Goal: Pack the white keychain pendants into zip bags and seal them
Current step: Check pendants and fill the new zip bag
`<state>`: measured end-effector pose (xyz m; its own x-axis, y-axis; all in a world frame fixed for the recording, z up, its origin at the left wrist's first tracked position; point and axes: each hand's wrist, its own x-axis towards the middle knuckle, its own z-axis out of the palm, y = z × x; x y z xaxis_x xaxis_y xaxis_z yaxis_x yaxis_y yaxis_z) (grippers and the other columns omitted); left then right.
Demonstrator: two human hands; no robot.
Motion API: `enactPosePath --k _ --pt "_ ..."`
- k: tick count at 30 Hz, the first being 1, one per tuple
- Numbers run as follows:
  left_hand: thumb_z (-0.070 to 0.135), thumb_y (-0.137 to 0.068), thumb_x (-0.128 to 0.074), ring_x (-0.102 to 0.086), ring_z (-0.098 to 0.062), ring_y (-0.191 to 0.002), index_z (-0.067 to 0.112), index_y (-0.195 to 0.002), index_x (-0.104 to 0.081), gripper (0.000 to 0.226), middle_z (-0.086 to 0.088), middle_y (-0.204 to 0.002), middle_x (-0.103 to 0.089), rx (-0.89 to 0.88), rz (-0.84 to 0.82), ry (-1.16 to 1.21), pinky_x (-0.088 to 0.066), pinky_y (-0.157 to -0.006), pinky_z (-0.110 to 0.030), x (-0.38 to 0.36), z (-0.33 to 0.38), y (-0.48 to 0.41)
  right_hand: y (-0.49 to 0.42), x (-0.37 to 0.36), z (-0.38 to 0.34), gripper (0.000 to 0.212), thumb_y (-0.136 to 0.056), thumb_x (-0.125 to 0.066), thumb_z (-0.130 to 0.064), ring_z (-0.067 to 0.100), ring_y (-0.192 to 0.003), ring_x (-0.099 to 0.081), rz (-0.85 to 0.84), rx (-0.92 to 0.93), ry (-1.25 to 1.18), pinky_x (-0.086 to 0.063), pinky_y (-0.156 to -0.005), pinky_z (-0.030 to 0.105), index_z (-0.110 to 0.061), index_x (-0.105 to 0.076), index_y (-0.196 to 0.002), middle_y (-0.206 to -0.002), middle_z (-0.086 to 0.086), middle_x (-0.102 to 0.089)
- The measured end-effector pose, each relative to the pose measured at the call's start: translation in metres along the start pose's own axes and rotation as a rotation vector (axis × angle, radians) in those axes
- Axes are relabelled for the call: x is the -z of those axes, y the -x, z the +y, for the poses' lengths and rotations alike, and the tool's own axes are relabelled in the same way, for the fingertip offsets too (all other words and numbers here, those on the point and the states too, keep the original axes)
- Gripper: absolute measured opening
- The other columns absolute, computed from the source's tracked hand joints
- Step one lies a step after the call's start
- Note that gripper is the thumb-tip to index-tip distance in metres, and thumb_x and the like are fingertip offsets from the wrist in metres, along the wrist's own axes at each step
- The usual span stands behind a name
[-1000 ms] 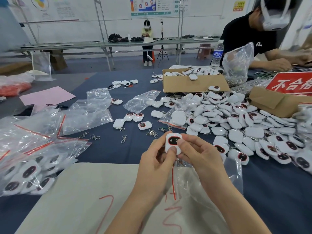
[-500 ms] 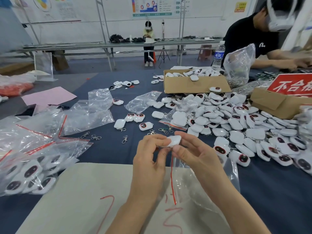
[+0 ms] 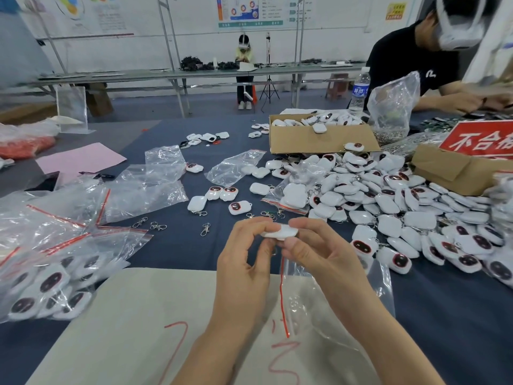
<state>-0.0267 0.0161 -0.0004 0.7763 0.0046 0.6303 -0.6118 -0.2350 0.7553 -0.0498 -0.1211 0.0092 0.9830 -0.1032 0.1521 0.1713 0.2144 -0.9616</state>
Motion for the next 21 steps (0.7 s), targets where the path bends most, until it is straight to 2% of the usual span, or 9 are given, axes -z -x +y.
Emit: enactPosePath --k 3,5,10,13,16,18,21 --pt "0.015 -0.096 -0.063 -0.067 -0.003 -0.100 0.054 -0.103 -0.060 0.039 0.024 -0.104 -0.069 0.073 -0.015 0.054 -0.045 -0.083 -0.007 -0.0026 0.0030 0.0012 -0.0011 0.0014 -0.0009 0.030 -0.078 -0.072 -0.032 0.016 -0.082 -0.074 0.057 0.019 0.013 -0.056 -0.073 0.019 -0.013 -0.069 -0.102 -0.087 0.010 -0.077" --pt "0.014 -0.097 -0.063 -0.068 -0.003 -0.100 0.050 -0.101 -0.061 0.036 0.023 -0.103 -0.070 0.098 -0.028 0.084 -0.046 -0.082 -0.007 -0.0027 0.0020 0.0025 -0.0013 0.0027 -0.0009 0.027 -0.078 -0.072 -0.031 0.014 -0.079 -0.073 0.061 0.042 0.010 -0.056 -0.073 0.020 -0.014 -0.071 -0.099 -0.085 0.009 -0.077" --pt "-0.006 -0.096 -0.061 -0.069 -0.006 -0.105 0.033 -0.094 -0.062 0.039 0.017 -0.108 -0.072 0.183 -0.024 0.232 -0.049 -0.085 -0.011 -0.0008 -0.0003 0.0005 0.0006 0.0008 -0.0013 0.020 -0.072 -0.076 -0.017 0.005 -0.086 -0.072 0.007 0.095 -0.003 -0.052 -0.077 0.013 -0.024 -0.078 -0.090 -0.092 -0.002 -0.079" --pt "-0.014 -0.095 -0.054 -0.068 -0.008 -0.105 0.028 -0.092 -0.058 0.042 0.015 -0.111 -0.072 0.203 -0.011 0.243 -0.050 -0.084 -0.012 0.0001 -0.0030 -0.0003 0.0028 -0.0023 -0.0002 0.024 -0.073 -0.076 -0.010 0.010 -0.094 -0.073 -0.056 0.087 -0.030 -0.052 -0.081 0.013 -0.022 -0.078 -0.094 -0.100 0.002 -0.079" --pt "-0.014 -0.094 -0.054 -0.069 -0.008 -0.103 0.025 -0.092 -0.056 0.039 0.014 -0.109 -0.073 0.202 0.001 0.254 -0.051 -0.084 -0.014 0.0002 -0.0044 -0.0003 0.0031 -0.0038 0.0001 0.026 -0.075 -0.075 -0.007 0.016 -0.104 -0.073 -0.092 0.084 -0.043 -0.052 -0.085 0.016 -0.019 -0.076 -0.099 -0.112 0.002 -0.077" --pt "-0.014 -0.095 -0.054 -0.069 -0.009 -0.102 0.020 -0.093 -0.055 0.035 0.012 -0.108 -0.074 0.194 0.006 0.265 -0.051 -0.084 -0.014 0.0001 -0.0052 -0.0001 0.0027 -0.0041 -0.0002 0.025 -0.076 -0.075 -0.007 0.017 -0.107 -0.072 -0.104 0.087 -0.048 -0.053 -0.085 0.017 -0.022 -0.076 -0.096 -0.116 -0.001 -0.075" --pt "-0.015 -0.095 -0.052 -0.069 -0.015 -0.104 0.016 -0.093 -0.052 0.031 0.003 -0.108 -0.075 0.183 -0.007 0.295 -0.051 -0.085 -0.017 0.0006 -0.0061 0.0009 0.0021 -0.0047 -0.0003 0.026 -0.078 -0.073 -0.003 0.019 -0.109 -0.071 -0.132 0.096 -0.068 -0.053 -0.086 0.018 -0.022 -0.074 -0.096 -0.122 -0.001 -0.073"
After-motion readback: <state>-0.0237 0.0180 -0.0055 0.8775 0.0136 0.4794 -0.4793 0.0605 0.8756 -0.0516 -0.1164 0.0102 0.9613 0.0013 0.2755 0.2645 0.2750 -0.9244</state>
